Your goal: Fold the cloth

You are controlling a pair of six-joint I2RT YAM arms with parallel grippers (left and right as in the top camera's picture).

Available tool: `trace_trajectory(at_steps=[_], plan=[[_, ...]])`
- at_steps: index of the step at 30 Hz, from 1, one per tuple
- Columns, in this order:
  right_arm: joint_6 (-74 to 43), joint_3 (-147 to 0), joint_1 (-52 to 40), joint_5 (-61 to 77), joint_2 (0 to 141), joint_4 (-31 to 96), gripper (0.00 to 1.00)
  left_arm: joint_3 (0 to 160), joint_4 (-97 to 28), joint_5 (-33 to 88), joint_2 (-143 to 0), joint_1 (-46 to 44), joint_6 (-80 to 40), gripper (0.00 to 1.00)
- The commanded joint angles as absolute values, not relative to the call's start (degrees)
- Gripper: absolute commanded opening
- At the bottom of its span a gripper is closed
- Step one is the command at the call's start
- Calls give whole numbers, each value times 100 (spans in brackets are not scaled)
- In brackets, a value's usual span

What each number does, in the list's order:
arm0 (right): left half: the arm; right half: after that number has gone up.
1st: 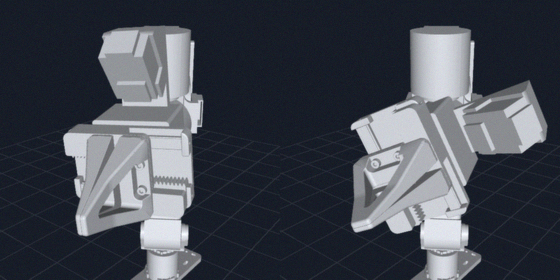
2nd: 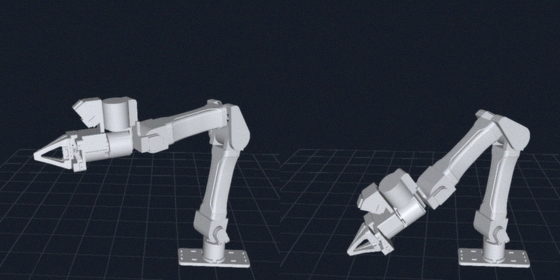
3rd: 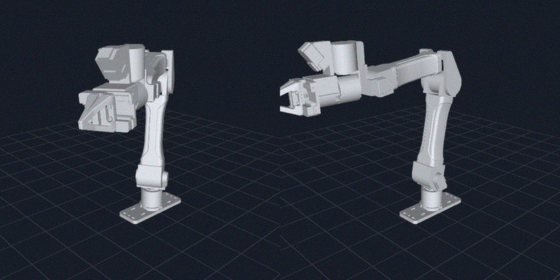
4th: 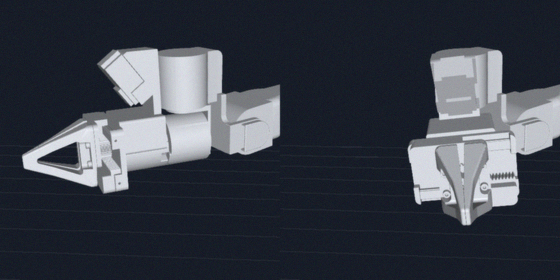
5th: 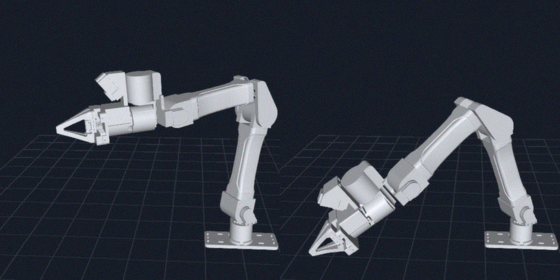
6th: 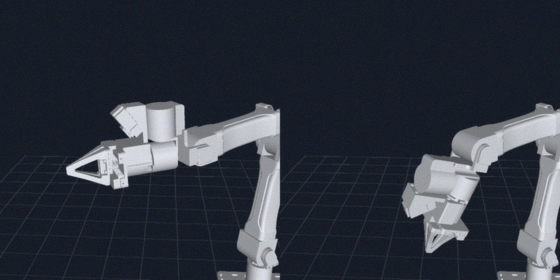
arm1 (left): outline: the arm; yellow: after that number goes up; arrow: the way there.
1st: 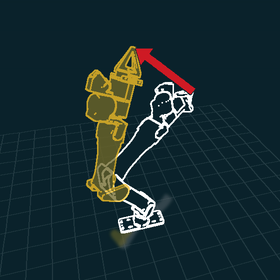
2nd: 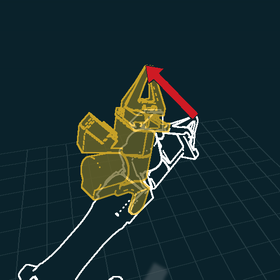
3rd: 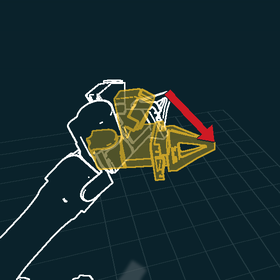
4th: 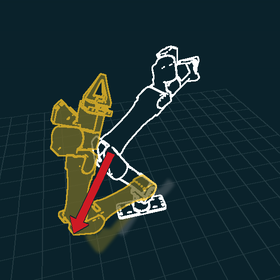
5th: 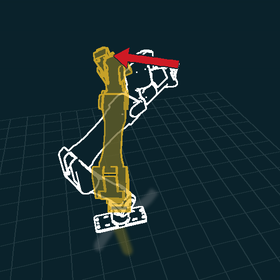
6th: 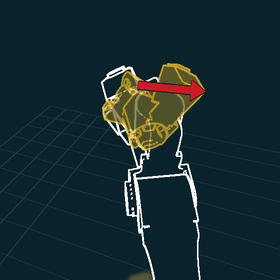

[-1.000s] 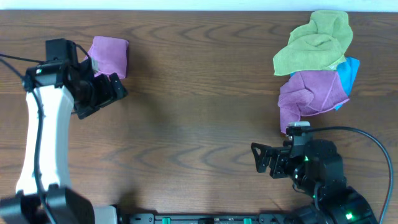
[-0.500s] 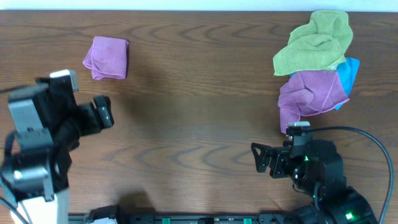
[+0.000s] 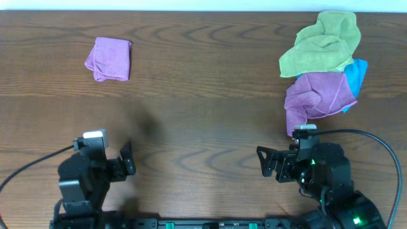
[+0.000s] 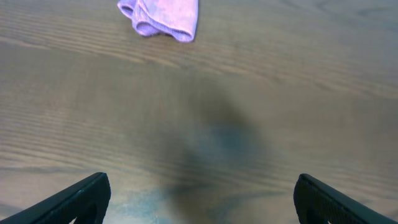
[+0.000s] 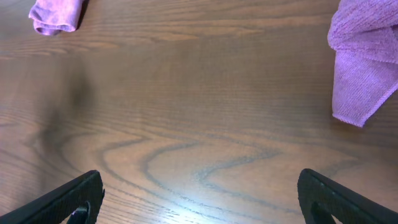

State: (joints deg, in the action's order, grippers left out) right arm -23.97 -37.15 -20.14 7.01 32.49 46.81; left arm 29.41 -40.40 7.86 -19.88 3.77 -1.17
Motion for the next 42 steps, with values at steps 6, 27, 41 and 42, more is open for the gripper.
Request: trace_trajectory(at_steps=[6,27,41,42], plan=[[-2482,-3695,-1979,707,3225,4678,99,2045,-4034,178,-980,123,-16,95],[-2484,-3695,-1979,707,3225,4678,99,1691,-5319,-445,-21,91,543,95],[-2484,-3695,-1979,707,3225,4676,99,1691,-5363,-447,-21,-121,1026,95],[-2484,-3695,-1979,707,3225,4676,99,1691,-5363,-447,-21,-121,1026,95]])
